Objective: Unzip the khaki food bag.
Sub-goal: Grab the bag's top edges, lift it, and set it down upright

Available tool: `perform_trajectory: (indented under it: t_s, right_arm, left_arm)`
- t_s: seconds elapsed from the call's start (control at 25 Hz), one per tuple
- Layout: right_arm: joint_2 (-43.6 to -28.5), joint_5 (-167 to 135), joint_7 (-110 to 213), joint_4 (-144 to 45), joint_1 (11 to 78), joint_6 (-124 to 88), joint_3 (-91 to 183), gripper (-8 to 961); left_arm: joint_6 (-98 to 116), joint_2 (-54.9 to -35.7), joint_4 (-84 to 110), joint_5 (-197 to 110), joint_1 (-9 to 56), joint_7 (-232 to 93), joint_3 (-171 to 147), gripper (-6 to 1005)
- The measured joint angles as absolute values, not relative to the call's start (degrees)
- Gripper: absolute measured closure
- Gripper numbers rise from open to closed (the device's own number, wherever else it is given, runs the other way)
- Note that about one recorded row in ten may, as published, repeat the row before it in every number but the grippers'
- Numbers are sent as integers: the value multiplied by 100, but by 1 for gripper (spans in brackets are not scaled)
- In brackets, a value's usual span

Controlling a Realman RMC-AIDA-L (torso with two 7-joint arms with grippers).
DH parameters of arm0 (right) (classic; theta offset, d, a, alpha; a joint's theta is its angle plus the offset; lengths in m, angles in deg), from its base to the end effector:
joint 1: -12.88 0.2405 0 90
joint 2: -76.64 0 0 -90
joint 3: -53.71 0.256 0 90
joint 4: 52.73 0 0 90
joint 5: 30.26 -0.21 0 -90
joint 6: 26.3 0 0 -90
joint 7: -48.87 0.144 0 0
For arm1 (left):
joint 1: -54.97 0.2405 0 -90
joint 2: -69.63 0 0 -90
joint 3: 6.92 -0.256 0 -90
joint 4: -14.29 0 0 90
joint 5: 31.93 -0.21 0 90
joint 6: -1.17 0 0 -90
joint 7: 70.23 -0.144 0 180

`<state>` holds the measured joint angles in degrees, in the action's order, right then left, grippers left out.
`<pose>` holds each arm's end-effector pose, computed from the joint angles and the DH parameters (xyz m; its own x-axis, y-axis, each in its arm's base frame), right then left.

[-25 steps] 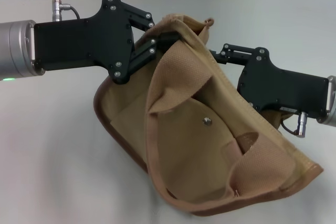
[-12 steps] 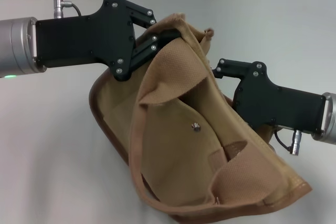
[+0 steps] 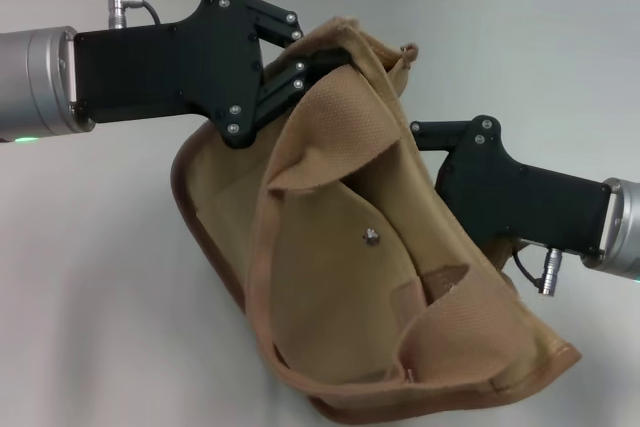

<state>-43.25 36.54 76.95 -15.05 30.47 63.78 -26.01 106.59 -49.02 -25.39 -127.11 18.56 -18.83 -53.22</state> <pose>0.2143 0.2714 -0.0387 0.6562 0.4466 -0.6082 0.1187 -0.8571 -0.5013 -0.1683 0.3326 0.0235 0.6562 -0.3617 0.6622 -0.1972 -0.9293 -0.3122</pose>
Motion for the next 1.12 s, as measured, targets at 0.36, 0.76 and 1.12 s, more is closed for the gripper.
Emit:
perform_trajectory:
  t_s: [0.36, 0.76, 1.12]
  right_arm:
    - [-4317, 3340, 7726, -1521, 3152, 6137, -2653, 619]
    - [-4314, 3321, 7839, -1538, 3181, 5792, -2788, 827]
    - [-4254, 3778, 7833, -1710, 2530, 6758, -1744, 951]
  left_arm:
    - [10618, -4897, -2527, -12705, 1829, -1888, -5324, 949]
    - [10519, -4904, -2526, -12705, 1813, -1891, -5310, 949]
    - [10254, -4902, -2517, -12590, 1771, -1898, -5320, 948]
